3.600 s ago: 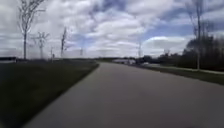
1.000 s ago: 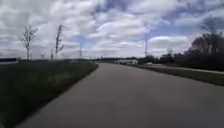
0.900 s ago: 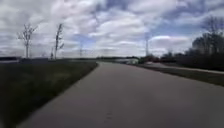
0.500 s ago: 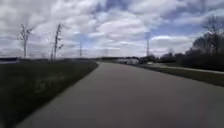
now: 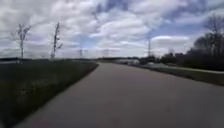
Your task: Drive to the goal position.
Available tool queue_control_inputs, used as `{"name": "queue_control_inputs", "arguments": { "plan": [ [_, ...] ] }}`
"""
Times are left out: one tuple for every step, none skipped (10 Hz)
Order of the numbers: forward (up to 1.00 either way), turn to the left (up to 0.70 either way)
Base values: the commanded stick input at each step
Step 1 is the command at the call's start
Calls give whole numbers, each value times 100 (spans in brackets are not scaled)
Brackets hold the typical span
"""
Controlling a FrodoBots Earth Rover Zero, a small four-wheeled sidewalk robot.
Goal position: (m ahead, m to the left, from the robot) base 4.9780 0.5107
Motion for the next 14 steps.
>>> {"name": "queue_control_inputs", "arguments": {
  "plan": [
    [91,0],
    [91,0],
    [89,0],
    [91,0],
    [90,0],
    [86,0],
    [87,0],
    [88,0],
    [86,0],
    [86,0],
    [84,0],
    [86,0],
    [84,0],
    [84,0]
  ]
}}
